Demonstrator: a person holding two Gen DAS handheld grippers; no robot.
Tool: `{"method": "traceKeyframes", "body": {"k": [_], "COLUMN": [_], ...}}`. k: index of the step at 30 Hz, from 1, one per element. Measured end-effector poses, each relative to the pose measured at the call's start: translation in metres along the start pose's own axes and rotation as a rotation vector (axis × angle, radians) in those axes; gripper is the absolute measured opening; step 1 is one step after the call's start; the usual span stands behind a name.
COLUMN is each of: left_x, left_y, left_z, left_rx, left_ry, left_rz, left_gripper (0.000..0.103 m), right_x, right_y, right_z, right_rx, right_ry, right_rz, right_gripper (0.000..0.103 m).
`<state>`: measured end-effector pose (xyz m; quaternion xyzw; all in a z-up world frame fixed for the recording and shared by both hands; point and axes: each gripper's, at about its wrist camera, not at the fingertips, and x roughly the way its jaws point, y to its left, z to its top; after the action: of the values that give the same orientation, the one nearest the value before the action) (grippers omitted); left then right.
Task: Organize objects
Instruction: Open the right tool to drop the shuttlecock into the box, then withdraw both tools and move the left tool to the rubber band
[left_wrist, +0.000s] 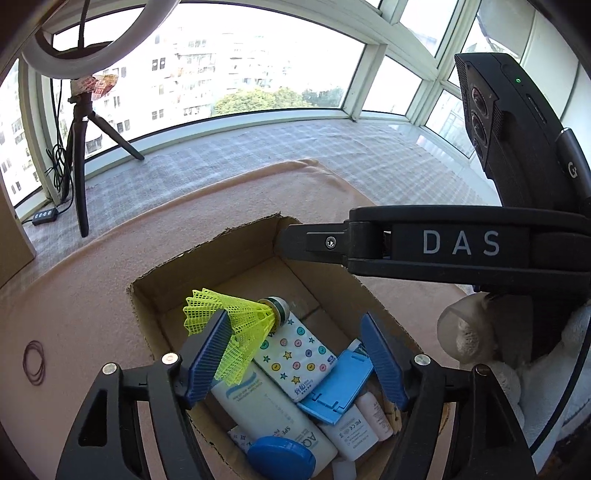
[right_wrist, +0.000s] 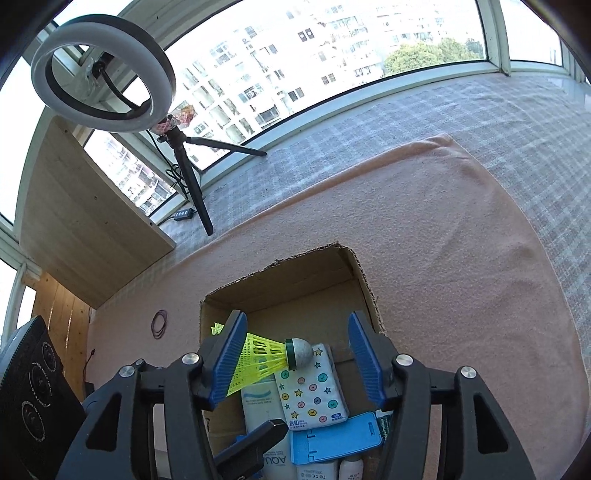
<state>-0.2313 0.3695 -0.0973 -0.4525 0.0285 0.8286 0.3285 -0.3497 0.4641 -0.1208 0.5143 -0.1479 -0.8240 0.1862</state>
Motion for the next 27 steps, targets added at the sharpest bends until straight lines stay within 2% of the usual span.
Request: {"method": "traceKeyframes", "body": {"k": [5,10,20,27], "left_x": [-0.009,-0.014,-0.033,-0.055], "left_y": [0.005,0.013,0.039,0.063], "left_z": [0.002,0.003,-0.002,-0.013], "left_rx": [-0.012,-0.03,-0.057,-0.076], "left_ry": [-0.028,-0.035,-0.056,-0.07], "left_rz": [-0.031,-0.048,0.005,0.056], "left_gripper": [0.084,0.085,0.086,0.086], "right_x": [-0.002,-0.004,-0.004,-0.01], "right_y": [-0.001,0.0,-0.006,0.004], "right_z": [-0.001,-0.003,-0.01,-0.017], "right_rx": [0.005,-0.004,0.012,-0.017], "right_ry": [-0.003,-0.002,0.005,-0.009], "right_rz": [0.006,0.01,0.007,0.001], "right_gripper": [0.054,0.054,0.054,0.054]}}
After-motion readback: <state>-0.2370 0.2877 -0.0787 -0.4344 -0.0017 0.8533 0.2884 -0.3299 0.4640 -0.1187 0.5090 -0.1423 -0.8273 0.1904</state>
